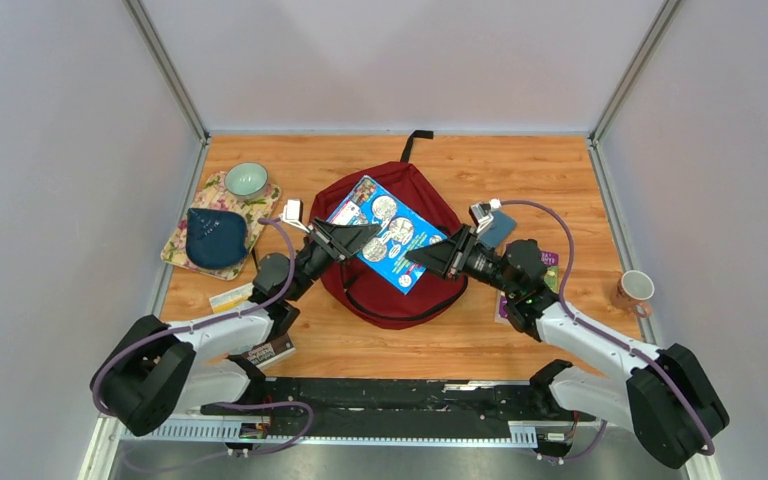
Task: Pack the student bag
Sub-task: Pick up the book from the center of the board, then place the book in the student bag.
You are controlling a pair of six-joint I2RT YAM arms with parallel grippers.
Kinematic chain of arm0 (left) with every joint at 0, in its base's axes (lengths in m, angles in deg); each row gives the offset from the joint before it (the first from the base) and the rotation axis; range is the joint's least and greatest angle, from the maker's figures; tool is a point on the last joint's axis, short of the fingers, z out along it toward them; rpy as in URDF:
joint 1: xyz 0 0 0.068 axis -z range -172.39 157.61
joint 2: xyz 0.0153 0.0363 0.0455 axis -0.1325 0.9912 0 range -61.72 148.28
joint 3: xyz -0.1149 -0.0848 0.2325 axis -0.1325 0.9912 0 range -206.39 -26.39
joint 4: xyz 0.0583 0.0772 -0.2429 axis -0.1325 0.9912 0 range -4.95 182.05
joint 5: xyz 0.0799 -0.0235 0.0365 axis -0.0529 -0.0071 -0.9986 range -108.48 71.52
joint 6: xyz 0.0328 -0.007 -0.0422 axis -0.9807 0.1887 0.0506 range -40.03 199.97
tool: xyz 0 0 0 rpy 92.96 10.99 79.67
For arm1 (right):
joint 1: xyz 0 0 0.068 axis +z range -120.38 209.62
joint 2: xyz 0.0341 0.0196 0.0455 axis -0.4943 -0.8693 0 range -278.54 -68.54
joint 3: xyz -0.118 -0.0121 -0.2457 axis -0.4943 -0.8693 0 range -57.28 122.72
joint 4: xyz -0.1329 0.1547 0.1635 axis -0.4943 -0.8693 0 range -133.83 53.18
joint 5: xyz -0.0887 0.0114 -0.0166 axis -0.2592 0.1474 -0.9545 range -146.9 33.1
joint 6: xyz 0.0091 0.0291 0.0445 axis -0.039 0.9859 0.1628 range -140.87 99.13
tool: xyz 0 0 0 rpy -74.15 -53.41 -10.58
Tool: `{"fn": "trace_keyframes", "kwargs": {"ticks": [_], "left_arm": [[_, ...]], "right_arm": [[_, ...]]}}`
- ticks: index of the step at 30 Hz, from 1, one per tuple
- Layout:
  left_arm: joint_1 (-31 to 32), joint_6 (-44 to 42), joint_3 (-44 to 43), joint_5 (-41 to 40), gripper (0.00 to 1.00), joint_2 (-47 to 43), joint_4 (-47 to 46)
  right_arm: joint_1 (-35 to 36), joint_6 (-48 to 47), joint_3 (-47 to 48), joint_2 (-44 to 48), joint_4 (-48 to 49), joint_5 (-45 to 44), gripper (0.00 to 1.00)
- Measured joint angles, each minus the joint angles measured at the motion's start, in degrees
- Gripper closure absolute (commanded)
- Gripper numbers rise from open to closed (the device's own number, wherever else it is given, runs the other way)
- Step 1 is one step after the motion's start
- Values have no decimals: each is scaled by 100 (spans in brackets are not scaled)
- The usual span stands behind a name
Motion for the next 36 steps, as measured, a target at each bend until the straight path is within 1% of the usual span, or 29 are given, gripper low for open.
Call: {"fn": "trace_keyframes", "kwargs": {"ticks": [1, 2, 3, 5, 7, 9, 12, 13, 15, 16, 18, 20, 22, 26, 30, 34, 36], "left_arm": [[0, 22, 0, 13, 88, 39, -31], [-2, 35, 0, 28, 47, 79, -39], [-4, 52, 0, 46, 35, 122, -63], [-11, 74, 0, 208, 27, 173, -79], [-4, 7, -11, 448, 25, 170, 76], [7, -240, -111, 719, 24, 160, 562], [11, -778, -317, 970, 24, 85, 1534], [22, -1019, -396, 981, 24, 7, 2009], [68, -1539, -549, 874, 23, -173, 2848], [142, -1869, -713, 673, 23, -278, 3456], [326, -2485, -1051, 339, 23, -332, 4280], [584, -3029, -1438, 35, 23, -273, 4948], [933, -3602, -1987, -186, 22, -33, 5532], [1576, -4627, -3145, -304, 22, 866, 6266], [1947, -5366, -3897, -205, 22, 1727, 6817], [2144, -5928, -4612, -118, 22, 2562, 7528], [2218, -6164, -4848, -81, 23, 2837, 7790]], "right_arm": [[0, 0, -20, 0, 0, 0, 100], [0, -7, -37, 7, 0, -11, 100], [0, -26, -46, 37, -46, -28, 100], [0, -129, -59, 203, -282, -111, 100], [0, -313, -72, 520, -772, -254, 100], [-7, -584, -70, 925, -1414, -505, 100], [-13, -1161, 66, 1729, -2883, -1165, 100], [2, -1390, 223, 2009, -3541, -1541, 100], [0, -1777, 501, 2448, -4511, -2317, 100], [-7, -1947, 612, 2671, -4887, -2699, 100], [-24, -2275, 728, 3163, -5497, -3467, 100], [-50, -2498, 822, 3547, -5987, -4037, 100], [-52, -2638, 968, 3729, -6387, -4413, 100], [-48, -2881, 1357, 3740, -7176, -5034, 100], [-48, -3145, 1587, 3810, -7709, -5449, 100], [-48, -3276, 1700, 3958, -7947, -5657, 100], [-48, -3285, 1703, 4022, -7973, -5702, 100]]}}
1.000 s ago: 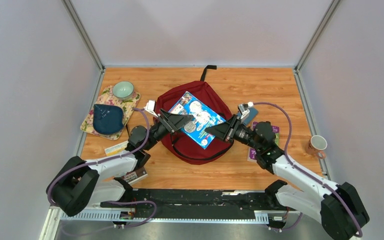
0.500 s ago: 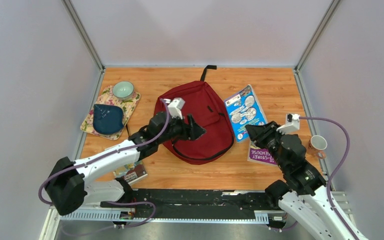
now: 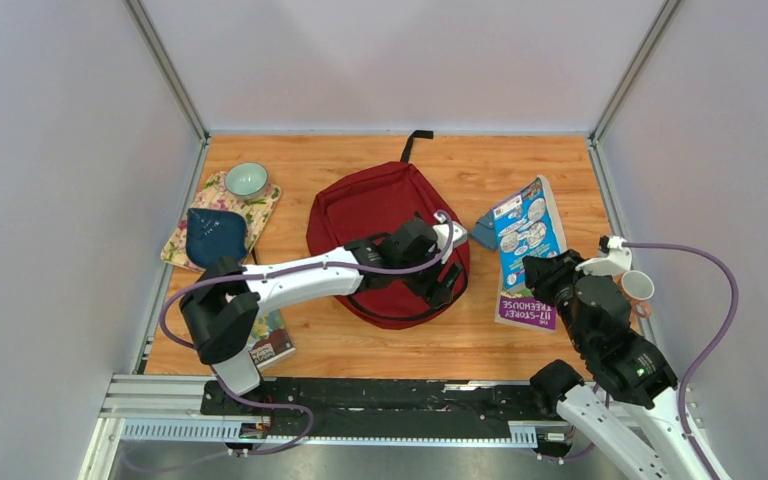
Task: Pack the student bag
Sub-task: Place the book in the student bag.
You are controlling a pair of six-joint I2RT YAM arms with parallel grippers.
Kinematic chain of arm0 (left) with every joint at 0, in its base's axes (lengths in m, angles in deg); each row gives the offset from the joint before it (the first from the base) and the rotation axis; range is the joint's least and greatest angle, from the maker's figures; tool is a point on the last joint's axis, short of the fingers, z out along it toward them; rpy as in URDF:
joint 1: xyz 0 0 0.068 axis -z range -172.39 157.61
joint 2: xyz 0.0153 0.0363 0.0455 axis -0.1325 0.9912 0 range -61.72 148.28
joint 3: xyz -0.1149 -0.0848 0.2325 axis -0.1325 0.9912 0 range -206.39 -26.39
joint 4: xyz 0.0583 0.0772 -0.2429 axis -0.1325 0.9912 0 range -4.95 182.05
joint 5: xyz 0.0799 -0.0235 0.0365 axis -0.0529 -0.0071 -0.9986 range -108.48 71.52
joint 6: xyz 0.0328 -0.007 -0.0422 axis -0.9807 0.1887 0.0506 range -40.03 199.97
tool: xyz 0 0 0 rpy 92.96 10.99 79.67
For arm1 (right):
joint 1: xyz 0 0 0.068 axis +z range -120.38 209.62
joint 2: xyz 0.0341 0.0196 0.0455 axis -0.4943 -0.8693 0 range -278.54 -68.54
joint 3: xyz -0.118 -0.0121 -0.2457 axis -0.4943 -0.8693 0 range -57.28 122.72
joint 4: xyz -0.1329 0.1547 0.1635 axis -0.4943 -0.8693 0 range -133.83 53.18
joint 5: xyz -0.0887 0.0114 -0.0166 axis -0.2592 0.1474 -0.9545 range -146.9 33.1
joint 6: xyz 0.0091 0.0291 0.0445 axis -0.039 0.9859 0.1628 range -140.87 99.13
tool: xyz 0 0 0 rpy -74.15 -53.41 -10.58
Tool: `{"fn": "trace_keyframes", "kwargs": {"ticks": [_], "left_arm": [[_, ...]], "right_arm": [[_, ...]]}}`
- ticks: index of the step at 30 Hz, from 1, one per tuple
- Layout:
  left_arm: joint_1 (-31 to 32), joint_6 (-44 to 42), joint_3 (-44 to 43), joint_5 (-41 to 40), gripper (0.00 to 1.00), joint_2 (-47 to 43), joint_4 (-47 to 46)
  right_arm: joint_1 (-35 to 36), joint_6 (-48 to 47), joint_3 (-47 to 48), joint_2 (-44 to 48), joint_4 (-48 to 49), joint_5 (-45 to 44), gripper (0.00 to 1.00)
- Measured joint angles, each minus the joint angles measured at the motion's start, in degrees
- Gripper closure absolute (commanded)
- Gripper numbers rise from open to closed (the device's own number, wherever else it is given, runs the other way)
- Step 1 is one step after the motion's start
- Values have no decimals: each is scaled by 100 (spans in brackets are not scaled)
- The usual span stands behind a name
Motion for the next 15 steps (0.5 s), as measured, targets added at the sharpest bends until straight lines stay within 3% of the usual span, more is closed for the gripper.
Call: {"fn": "trace_keyframes", "kwargs": {"ticks": [15], "left_arm": [[343, -638, -542, 136, 35, 815, 839]], "right_arm": [[0, 90, 0, 72, -210, 13, 100]]}}
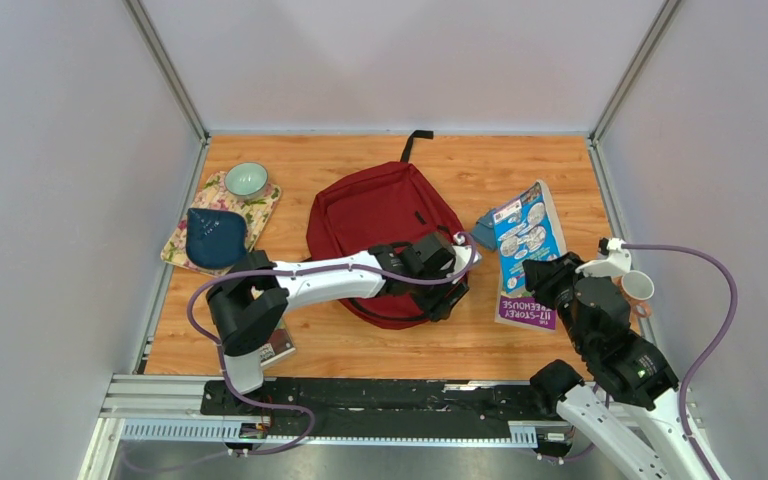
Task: Pack the student bag
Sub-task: Place the book in the student bag.
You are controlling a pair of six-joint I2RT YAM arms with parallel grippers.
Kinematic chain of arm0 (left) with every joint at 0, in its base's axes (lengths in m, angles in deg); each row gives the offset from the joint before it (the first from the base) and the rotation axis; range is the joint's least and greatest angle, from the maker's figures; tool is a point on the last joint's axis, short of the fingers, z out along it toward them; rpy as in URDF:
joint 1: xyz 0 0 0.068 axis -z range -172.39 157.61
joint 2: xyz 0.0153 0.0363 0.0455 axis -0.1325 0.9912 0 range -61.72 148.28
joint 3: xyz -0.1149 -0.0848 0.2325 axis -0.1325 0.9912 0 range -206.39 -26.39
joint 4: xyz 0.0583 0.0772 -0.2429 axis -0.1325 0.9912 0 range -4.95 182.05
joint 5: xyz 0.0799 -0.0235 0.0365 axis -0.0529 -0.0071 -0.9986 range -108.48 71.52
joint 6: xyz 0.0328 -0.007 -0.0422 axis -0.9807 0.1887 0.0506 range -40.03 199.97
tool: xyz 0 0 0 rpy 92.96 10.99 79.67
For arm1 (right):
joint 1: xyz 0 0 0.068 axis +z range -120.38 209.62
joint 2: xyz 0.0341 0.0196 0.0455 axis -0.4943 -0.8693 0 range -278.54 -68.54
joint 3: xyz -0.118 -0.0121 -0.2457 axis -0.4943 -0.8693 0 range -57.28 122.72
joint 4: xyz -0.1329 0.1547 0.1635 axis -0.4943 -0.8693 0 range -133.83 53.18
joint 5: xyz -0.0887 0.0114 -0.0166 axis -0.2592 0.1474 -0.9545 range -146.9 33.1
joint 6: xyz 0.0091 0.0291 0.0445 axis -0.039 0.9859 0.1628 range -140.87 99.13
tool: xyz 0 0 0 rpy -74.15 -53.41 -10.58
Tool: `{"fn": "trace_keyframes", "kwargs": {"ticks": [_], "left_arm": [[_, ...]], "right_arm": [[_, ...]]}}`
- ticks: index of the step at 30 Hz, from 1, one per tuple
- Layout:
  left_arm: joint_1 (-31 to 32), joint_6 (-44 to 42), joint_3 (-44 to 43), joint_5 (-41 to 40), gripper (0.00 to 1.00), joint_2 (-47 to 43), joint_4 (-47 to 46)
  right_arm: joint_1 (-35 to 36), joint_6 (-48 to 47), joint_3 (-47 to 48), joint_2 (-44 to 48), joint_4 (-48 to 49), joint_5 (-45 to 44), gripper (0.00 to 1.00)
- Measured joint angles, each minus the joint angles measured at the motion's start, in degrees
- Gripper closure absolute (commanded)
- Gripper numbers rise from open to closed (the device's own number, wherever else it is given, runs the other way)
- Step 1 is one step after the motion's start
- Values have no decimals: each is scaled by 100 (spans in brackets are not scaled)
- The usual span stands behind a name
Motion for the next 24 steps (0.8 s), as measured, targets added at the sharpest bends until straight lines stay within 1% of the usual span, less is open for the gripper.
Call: {"fn": "trace_keyframes", "kwargs": {"ticks": [3, 6, 7, 9, 10, 12, 16, 18, 19, 20, 24], "left_arm": [[0, -2, -2, -70, 39, 50, 15], [11, -17, -2, -192, 46, 57, 35], [11, -20, -2, -227, 51, 57, 44], [11, -26, -4, -289, 55, 57, 52], [11, -44, -4, -321, 61, 57, 52], [11, -55, -4, -356, 67, 57, 55], [13, -79, -4, -426, 82, 57, 52], [20, -87, -4, -450, 88, 57, 52], [22, -96, -4, -466, 98, 57, 52], [22, -101, -4, -476, 100, 57, 52], [31, -94, -4, -540, 100, 57, 52]], "right_arm": [[0, 13, 0, 0, -24, 11, 100], [0, 33, 0, 0, -59, 33, 100], [0, 37, 0, 0, -72, 39, 100], [0, 39, 0, 0, -94, 50, 100], [0, 42, 0, 0, -96, 52, 100], [0, 42, 0, 0, -94, 55, 100], [0, 46, 0, 0, -94, 74, 100], [0, 57, 0, 0, -94, 98, 100], [0, 59, 0, -2, -94, 103, 100], [0, 61, 0, -7, -96, 107, 100], [0, 74, 0, -31, -96, 140, 100]]}}
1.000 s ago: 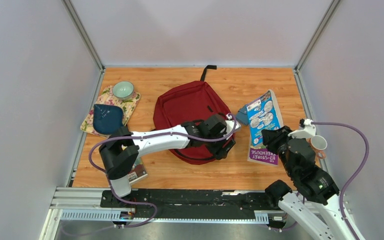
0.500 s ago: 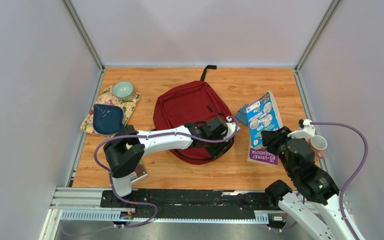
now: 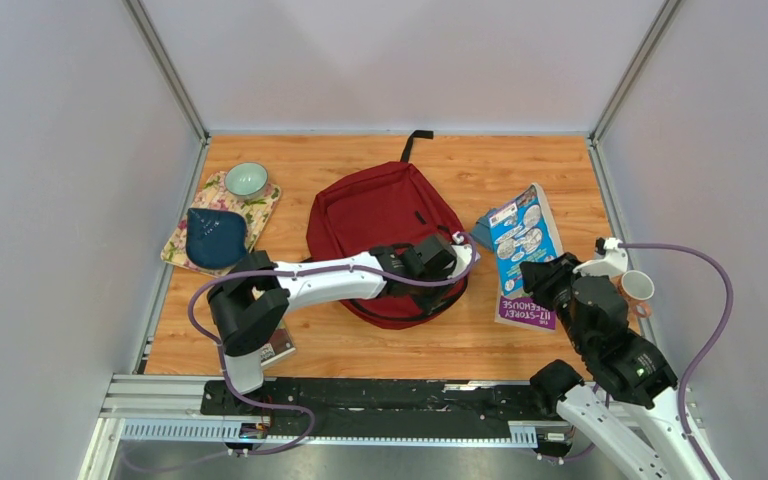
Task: Pack the student bag
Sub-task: Place the book in the student bag.
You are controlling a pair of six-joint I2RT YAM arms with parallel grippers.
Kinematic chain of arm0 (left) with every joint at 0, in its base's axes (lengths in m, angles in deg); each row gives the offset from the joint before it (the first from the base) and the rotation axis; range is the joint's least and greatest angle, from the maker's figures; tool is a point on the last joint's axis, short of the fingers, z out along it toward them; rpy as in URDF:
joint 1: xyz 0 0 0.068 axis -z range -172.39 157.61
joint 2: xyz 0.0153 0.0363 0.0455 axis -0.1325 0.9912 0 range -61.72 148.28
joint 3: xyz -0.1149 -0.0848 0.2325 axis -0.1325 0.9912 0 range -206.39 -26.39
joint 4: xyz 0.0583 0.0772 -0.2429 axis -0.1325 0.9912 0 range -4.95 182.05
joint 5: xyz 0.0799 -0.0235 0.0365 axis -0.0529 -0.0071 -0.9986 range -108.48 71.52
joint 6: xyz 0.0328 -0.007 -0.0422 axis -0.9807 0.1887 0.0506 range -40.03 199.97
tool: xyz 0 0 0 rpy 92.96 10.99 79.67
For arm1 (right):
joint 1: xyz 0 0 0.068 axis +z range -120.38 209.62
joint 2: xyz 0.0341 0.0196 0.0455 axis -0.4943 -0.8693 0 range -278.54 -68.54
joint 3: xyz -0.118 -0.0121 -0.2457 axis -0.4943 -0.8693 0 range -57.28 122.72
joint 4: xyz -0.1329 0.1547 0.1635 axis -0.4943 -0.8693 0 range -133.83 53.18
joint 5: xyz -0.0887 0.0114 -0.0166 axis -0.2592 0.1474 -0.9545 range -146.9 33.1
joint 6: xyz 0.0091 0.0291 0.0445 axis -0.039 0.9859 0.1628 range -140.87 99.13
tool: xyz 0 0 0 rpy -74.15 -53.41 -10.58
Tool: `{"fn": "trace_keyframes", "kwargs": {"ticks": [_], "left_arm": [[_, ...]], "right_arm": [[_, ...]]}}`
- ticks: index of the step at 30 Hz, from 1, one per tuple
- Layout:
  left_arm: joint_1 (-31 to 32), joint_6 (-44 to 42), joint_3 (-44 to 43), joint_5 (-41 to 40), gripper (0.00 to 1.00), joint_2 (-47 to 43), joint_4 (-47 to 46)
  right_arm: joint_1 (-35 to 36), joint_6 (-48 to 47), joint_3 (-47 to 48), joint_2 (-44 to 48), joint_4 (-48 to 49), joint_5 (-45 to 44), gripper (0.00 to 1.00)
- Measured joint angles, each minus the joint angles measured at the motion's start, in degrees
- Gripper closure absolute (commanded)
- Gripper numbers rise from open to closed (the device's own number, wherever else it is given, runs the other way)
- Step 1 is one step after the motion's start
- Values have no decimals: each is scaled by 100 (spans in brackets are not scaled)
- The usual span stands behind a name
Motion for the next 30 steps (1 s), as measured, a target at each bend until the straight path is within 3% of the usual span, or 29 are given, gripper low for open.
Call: {"fn": "trace_keyframes", "kwargs": {"ticks": [7, 16, 30], "left_arm": [[39, 24, 0, -726, 100, -142, 24], [26, -251, -278, -2033, 100, -1047, 192], [2, -323, -378, -3628, 100, -1945, 0]], "right_arm": [[0, 26, -2, -17, -22, 7, 100], [0, 188, -20, 297, -415, 164, 100], [0, 859, -243, 741, -782, 1790, 100]]}}
